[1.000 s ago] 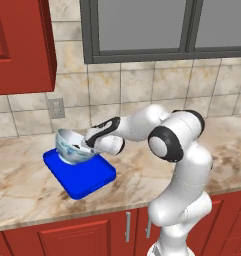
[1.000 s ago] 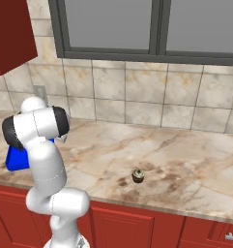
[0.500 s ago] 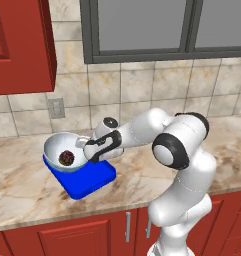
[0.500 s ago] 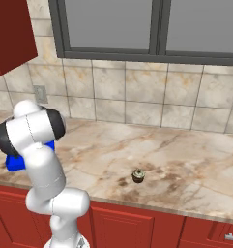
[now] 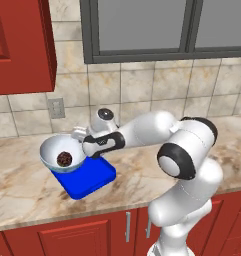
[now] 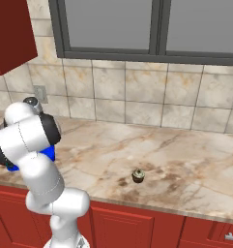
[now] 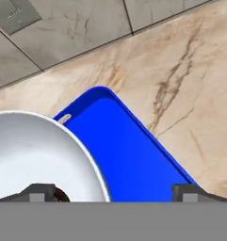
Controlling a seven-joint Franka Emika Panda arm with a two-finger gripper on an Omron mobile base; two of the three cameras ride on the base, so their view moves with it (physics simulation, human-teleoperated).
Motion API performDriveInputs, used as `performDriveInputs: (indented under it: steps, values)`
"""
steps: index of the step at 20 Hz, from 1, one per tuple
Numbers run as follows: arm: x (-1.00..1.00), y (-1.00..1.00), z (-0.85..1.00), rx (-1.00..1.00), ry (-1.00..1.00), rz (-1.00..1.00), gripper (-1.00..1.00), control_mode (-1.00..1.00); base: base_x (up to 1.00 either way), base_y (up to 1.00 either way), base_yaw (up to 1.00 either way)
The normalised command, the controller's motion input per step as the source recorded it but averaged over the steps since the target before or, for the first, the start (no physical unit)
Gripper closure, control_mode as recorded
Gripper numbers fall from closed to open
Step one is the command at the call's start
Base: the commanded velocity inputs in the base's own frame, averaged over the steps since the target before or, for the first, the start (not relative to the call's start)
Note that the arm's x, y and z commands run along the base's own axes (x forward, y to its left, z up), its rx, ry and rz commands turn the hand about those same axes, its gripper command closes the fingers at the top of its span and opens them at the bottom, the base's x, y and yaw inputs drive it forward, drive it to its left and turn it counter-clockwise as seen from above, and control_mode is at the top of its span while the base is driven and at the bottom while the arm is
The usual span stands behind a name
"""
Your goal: Place the bowl with cake and the cupcake onto the tray.
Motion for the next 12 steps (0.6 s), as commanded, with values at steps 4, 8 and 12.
performDriveInputs:
  steps: [4,8,12]
  values:
    - [0.0,-0.22,0.39,0.0,-0.01,0.0,-1.0,-1.0,0.0,0.0,0.0]
    - [0.0,-0.39,0.1,0.0,0.0,0.0,-1.0,-1.0,0.0,0.0,0.0]
    - [-0.09,-0.52,0.12,0.0,-0.01,0.0,-1.0,-1.0,0.0,0.0,0.0]
